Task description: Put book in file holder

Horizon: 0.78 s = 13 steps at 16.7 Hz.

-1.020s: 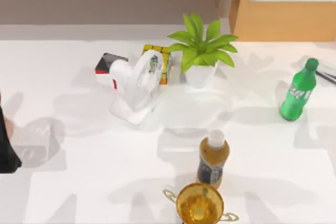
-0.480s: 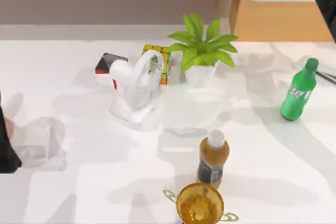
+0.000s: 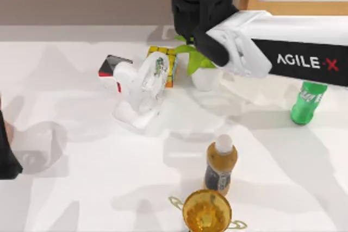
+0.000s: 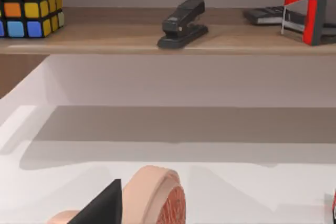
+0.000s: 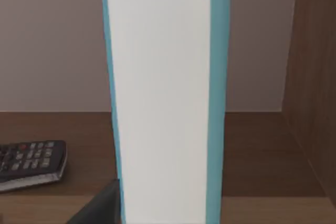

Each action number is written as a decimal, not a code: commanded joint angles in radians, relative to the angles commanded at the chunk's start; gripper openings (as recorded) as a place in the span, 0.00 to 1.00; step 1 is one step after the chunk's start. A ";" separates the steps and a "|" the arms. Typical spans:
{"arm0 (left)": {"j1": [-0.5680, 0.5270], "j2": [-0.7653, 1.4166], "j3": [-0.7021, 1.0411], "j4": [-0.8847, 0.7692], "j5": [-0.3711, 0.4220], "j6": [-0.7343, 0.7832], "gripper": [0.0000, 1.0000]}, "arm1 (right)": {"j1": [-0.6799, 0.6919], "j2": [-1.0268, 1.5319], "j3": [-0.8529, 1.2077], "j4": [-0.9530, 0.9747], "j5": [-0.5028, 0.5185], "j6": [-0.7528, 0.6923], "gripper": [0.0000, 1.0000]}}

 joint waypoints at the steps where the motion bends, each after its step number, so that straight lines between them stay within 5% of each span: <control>1: 0.000 0.000 0.000 0.000 0.000 0.000 1.00 | 0.006 0.064 0.059 0.014 0.013 -0.014 1.00; 13: 0.000 0.000 0.000 0.000 0.000 0.000 1.00 | 0.007 0.234 0.232 0.045 0.040 -0.061 1.00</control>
